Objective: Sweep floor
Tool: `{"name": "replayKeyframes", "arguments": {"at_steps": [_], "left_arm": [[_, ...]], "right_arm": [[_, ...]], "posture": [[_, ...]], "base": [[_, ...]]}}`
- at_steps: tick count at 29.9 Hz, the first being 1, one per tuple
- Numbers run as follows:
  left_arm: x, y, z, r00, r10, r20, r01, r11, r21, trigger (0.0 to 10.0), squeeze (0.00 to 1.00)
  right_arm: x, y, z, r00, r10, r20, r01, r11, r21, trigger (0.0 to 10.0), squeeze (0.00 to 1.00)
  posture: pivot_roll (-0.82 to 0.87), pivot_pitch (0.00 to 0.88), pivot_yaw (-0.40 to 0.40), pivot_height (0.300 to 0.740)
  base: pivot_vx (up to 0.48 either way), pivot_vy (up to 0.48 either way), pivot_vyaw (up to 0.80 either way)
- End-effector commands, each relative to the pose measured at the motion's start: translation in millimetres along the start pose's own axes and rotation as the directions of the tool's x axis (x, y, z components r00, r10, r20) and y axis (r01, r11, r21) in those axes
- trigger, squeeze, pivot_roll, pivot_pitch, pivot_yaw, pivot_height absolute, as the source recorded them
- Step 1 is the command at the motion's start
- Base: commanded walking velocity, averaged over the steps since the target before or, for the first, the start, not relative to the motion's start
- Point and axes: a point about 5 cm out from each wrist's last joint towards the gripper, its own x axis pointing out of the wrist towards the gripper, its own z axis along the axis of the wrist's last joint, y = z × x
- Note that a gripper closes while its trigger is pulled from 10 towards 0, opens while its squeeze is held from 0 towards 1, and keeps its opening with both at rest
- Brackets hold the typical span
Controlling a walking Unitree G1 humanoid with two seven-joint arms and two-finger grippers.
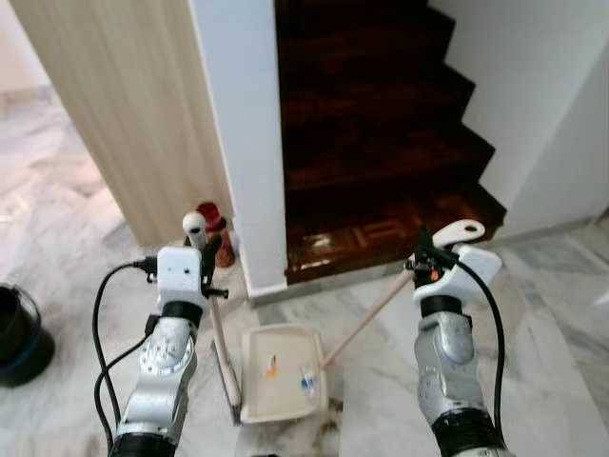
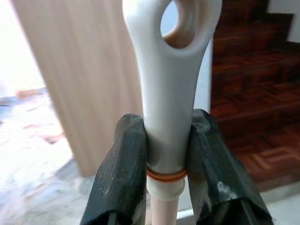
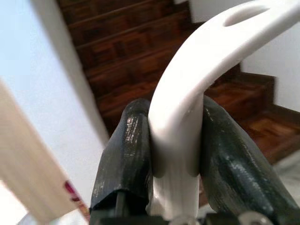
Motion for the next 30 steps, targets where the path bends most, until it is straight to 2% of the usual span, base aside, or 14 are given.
{"name": "replayKeyframes", "arguments": {"at_steps": [1, 10, 30], "left_arm": [[2.4, 2.0, 10.3, 0.999, 0.003, 0.046, -0.004, 1.000, 0.014, 10.0, 0.00], [2.5, 2.6, 9.6, 0.999, 0.002, 0.043, -0.002, 1.000, 0.015, 10.0, 0.00], [1.9, 2.7, 9.2, 0.999, 0.006, 0.035, -0.006, 1.000, 0.003, 10.0, 0.00]], "right_arm": [[5.9, 5.2, 11.2, 0.999, 0.005, 0.052, -0.007, 1.000, 0.023, 10.0, 0.00], [5.5, 6.8, 10.4, 0.999, 0.004, 0.052, -0.005, 1.000, 0.029, 10.0, 0.00], [4.9, 5.8, 9.1, 0.999, 0.003, 0.043, -0.004, 1.000, 0.027, 10.0, 0.00]], "posture": [[0.12, 0.000, 0.034, 0.740], [0.12, 0.000, 0.037, 0.740], [0.12, 0.000, 0.037, 0.740]], "base": [[0.000, 0.000, 0.80], [0.000, 0.000, 0.77], [0.000, 0.000, 0.00]]}}
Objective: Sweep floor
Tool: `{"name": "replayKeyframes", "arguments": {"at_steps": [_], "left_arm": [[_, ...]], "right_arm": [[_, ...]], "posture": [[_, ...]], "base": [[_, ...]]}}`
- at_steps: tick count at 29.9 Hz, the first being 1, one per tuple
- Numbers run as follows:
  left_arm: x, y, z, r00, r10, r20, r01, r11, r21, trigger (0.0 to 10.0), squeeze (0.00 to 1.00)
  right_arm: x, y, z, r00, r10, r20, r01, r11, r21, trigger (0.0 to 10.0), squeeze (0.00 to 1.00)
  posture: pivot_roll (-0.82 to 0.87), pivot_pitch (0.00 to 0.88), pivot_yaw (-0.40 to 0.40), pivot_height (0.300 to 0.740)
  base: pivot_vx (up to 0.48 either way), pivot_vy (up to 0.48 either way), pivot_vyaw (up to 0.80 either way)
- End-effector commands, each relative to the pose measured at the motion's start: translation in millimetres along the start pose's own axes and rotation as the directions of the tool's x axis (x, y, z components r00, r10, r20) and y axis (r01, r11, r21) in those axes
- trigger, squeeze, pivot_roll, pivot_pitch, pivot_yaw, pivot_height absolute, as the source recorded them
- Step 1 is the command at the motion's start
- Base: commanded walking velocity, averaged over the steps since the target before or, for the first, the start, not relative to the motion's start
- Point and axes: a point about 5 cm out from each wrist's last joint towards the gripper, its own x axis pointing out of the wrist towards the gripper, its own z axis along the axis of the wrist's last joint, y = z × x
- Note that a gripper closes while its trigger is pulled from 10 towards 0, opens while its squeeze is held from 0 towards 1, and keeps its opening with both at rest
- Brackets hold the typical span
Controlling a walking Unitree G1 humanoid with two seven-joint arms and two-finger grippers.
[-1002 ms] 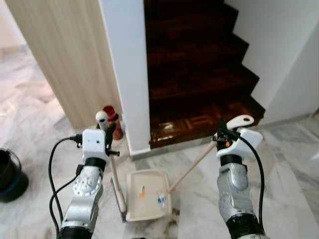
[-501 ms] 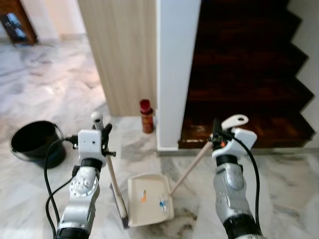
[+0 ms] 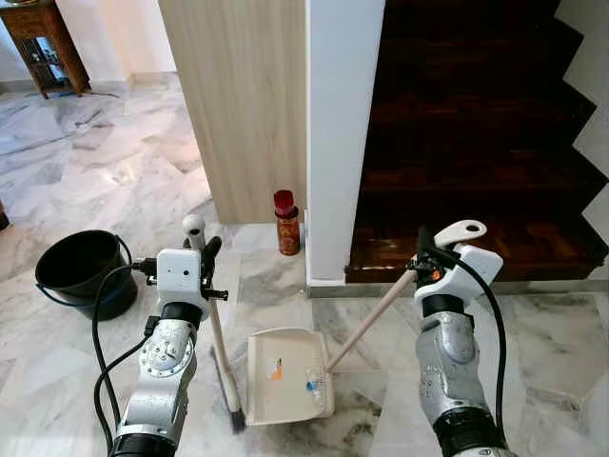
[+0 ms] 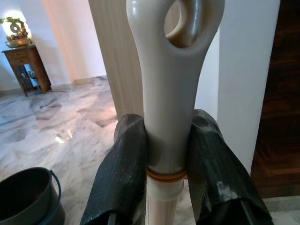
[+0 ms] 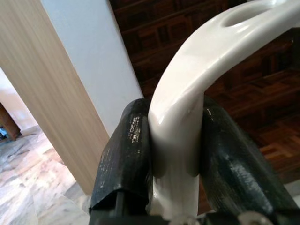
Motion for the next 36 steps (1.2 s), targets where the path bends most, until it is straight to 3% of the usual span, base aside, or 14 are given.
{"name": "replayKeyframes", "arguments": {"at_steps": [1, 5, 26, 36], "left_arm": [[2.5, 3.8, 10.6, 0.999, 0.009, 0.042, -0.009, 1.000, 0.006, 10.0, 0.00], [2.3, 3.9, 10.5, 0.999, 0.009, 0.042, -0.010, 1.000, 0.006, 10.0, 0.00], [1.3, 3.9, 10.5, 0.999, 0.006, 0.038, -0.006, 1.000, 0.002, 10.0, 0.00], [1.0, 3.8, 10.1, 0.999, 0.007, 0.034, -0.007, 1.000, 0.001, 10.0, 0.00]], "right_arm": [[4.6, 8.5, 9.3, 0.999, 0.023, 0.046, -0.024, 1.000, 0.019, 10.0, 0.00], [4.5, 9.7, 9.4, 0.999, 0.027, 0.047, -0.028, 1.000, 0.014, 10.0, 0.00], [3.5, 11.0, 7.7, 0.999, 0.030, 0.038, -0.031, 0.999, 0.018, 10.0, 0.00], [2.9, 9.4, 7.2, 0.999, 0.022, 0.037, -0.023, 0.999, 0.038, 10.0, 0.00]], "posture": [[0.12, 0.000, 0.037, 0.740], [0.12, 0.000, 0.037, 0.740], [0.13, 0.000, 0.039, 0.740], [0.12, 0.000, 0.039, 0.740]], "base": [[0.000, 0.000, 0.00], [0.000, 0.000, 0.75], [0.000, 0.000, 0.06], [0.000, 0.271, 0.00]]}}
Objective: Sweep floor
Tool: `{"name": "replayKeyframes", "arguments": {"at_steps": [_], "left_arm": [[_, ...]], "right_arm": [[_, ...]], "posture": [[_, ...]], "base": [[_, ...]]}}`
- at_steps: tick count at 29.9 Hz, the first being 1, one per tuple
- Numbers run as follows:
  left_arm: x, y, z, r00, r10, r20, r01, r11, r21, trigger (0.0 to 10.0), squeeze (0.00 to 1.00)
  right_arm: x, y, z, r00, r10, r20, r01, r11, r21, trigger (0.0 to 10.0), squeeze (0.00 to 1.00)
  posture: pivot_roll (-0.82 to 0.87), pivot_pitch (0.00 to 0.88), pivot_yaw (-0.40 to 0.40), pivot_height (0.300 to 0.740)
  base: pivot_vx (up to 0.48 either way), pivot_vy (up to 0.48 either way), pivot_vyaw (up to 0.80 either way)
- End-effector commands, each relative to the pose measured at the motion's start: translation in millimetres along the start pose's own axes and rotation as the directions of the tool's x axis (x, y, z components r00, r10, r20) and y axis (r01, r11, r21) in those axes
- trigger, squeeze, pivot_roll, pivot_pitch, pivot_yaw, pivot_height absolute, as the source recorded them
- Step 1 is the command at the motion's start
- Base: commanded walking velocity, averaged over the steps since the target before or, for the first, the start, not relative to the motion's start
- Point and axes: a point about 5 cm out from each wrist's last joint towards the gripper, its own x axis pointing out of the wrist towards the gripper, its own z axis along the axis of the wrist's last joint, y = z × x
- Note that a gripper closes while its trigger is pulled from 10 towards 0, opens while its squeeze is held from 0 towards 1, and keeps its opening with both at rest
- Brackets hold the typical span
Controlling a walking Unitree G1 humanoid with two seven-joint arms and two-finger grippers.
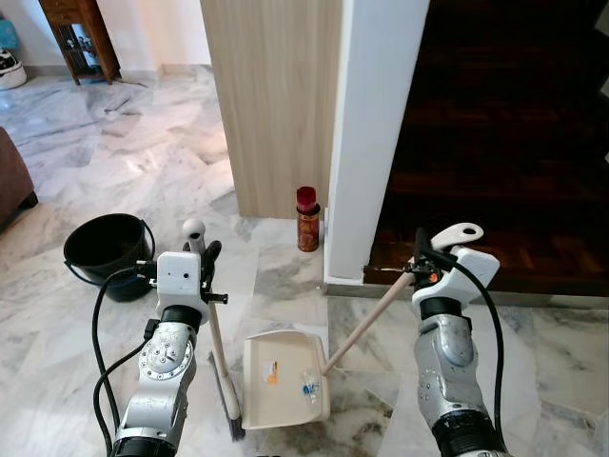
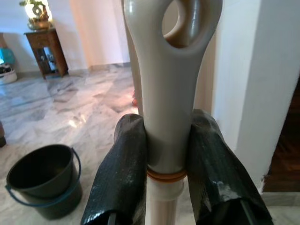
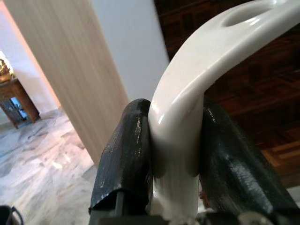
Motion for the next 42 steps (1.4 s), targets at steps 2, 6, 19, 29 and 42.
{"name": "replayKeyframes", "arguments": {"at_steps": [2, 6, 19, 29, 42], "left_arm": [[3.2, 3.4, 13.6, 0.998, 0.006, 0.059, -0.006, 1.000, 0.004, 10.0, 0.00], [3.2, 3.4, 13.7, 0.998, 0.006, 0.060, -0.006, 1.000, 0.004, 10.0, 0.00], [4.0, 4.7, 13.7, 0.998, 0.008, 0.059, -0.009, 1.000, 0.008, 10.0, 0.00], [3.5, 4.5, 14.3, 0.998, 0.010, 0.060, -0.010, 1.000, 0.008, 10.0, 0.00], [3.5, 4.7, 14.7, 0.998, 0.009, 0.059, -0.009, 1.000, 0.009, 10.0, 0.00]], "right_arm": [[5.7, 7.2, 10.8, 0.999, 0.014, 0.050, -0.015, 0.999, 0.035, 10.0, 0.00], [6.1, 8.0, 10.7, 0.999, 0.024, 0.045, -0.024, 1.000, 0.012, 10.0, 0.00], [6.2, 9.5, 10.2, 0.999, 0.024, 0.045, -0.025, 0.999, 0.024, 10.0, 0.00], [5.9, 10.9, 9.9, 0.998, 0.037, 0.044, -0.037, 0.999, 0.007, 10.0, 0.00], [5.0, 12.0, 8.8, 0.998, 0.045, 0.039, -0.045, 0.999, 0.005, 10.0, 0.00]], "posture": [[0.12, 0.000, 0.039, 0.740], [0.13, 0.000, 0.038, 0.740], [0.13, 0.000, 0.041, 0.740], [0.13, 0.000, 0.039, 0.740], [0.13, 0.000, 0.040, 0.740]], "base": [[0.000, 0.285, 0.00], [0.000, 0.292, 0.00], [0.000, 0.290, 0.20], [0.000, 0.289, 0.21], [0.000, 0.290, 0.29]]}}
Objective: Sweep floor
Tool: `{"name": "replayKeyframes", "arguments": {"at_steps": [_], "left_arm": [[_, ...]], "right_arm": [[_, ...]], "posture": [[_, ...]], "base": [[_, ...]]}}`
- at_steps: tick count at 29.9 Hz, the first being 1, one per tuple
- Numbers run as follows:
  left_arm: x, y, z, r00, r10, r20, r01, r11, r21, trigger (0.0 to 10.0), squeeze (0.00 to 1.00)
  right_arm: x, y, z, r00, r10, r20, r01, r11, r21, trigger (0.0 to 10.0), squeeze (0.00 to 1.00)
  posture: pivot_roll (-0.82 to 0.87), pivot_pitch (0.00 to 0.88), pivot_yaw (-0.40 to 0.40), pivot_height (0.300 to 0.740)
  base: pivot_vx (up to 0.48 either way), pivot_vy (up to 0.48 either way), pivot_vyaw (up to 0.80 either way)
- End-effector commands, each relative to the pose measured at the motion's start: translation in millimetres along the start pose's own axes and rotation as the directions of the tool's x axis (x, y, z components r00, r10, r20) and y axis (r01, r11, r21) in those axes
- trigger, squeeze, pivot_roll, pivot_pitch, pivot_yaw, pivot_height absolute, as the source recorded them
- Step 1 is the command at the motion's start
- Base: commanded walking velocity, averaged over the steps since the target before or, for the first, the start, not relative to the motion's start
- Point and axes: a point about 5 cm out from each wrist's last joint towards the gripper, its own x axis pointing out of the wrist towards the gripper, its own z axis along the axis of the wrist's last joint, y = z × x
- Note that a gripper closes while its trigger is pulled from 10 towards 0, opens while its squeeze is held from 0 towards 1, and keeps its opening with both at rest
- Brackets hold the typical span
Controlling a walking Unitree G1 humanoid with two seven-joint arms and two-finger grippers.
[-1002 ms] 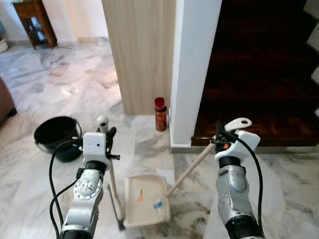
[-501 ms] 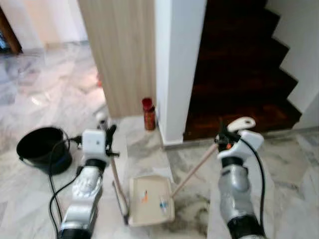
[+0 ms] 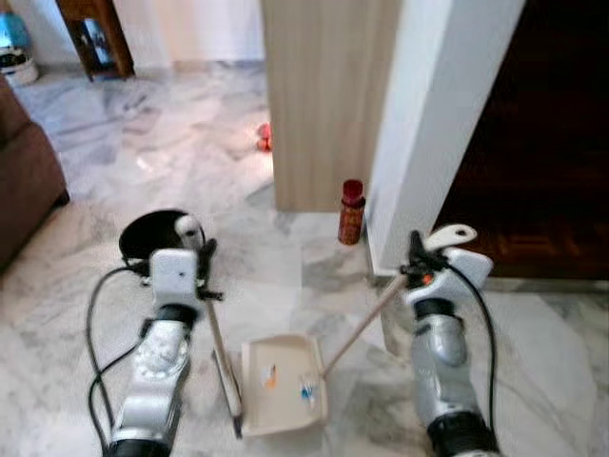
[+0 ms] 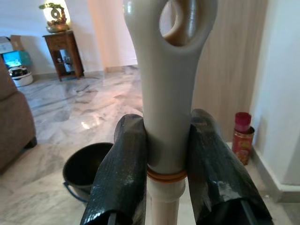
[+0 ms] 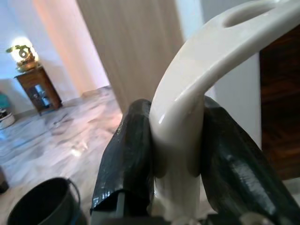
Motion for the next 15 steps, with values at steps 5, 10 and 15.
{"name": "replayKeyframes", "arguments": {"at_steps": [5, 10, 15], "left_arm": [[3.7, -2.7, 10.2, 0.999, -0.012, 0.044, 0.012, 1.000, 0.003, 10.0, 0.00], [3.8, -2.6, 10.2, 0.999, -0.014, 0.043, 0.014, 1.000, 0.007, 10.0, 0.00], [3.7, -3.7, 10.2, 0.999, -0.025, 0.045, 0.025, 0.999, 0.022, 10.0, 0.00]], "right_arm": [[6.1, 0.1, 13.6, 0.998, -0.006, 0.067, 0.005, 1.000, 0.018, 10.0, 0.00], [6.0, 0.1, 13.2, 0.998, -0.009, 0.064, 0.008, 1.000, 0.024, 10.0, 0.00], [5.7, -0.9, 12.5, 0.998, -0.014, 0.061, 0.012, 1.000, 0.029, 10.0, 0.00]], "posture": [[0.13, 0.000, 0.041, 0.740], [0.13, 0.000, 0.043, 0.740], [0.13, 0.000, 0.042, 0.740]], "base": [[0.000, 0.291, 0.80], [0.000, 0.290, 0.48], [0.000, 0.291, 0.00]]}}
